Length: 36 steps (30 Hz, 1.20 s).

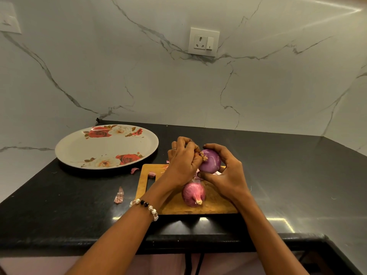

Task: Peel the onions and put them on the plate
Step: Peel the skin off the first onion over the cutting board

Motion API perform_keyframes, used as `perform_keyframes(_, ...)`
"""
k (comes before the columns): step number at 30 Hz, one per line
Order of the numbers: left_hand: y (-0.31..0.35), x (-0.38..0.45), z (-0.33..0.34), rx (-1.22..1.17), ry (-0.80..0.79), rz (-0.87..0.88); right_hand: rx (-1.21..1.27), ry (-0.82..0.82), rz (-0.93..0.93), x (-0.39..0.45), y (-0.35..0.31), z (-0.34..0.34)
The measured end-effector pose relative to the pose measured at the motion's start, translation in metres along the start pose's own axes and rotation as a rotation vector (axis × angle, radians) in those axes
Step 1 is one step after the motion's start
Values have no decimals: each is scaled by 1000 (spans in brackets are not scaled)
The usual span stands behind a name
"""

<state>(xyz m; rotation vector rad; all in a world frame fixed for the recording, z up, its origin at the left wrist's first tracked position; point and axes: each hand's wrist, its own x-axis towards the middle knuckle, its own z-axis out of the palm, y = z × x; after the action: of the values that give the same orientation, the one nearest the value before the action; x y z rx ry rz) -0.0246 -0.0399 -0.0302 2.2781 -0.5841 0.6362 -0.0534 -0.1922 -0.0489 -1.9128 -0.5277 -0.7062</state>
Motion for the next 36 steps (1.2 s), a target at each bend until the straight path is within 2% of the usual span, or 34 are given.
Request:
perform_keyframes(7, -1, 1, 0, -139, 69, 32, 18, 37, 29, 0, 2, -3)
perform_keyframes(16, -2, -2, -4, -91, 156, 77, 13, 25, 34, -1, 1, -3)
perform_keyframes(25, 1, -3, -13, -312, 51, 154, 20, 33, 24, -1, 1, -5)
perform_keyframes(36, -1, -5, -13, -221, 183, 143, -2, 22, 14, -2, 0, -4)
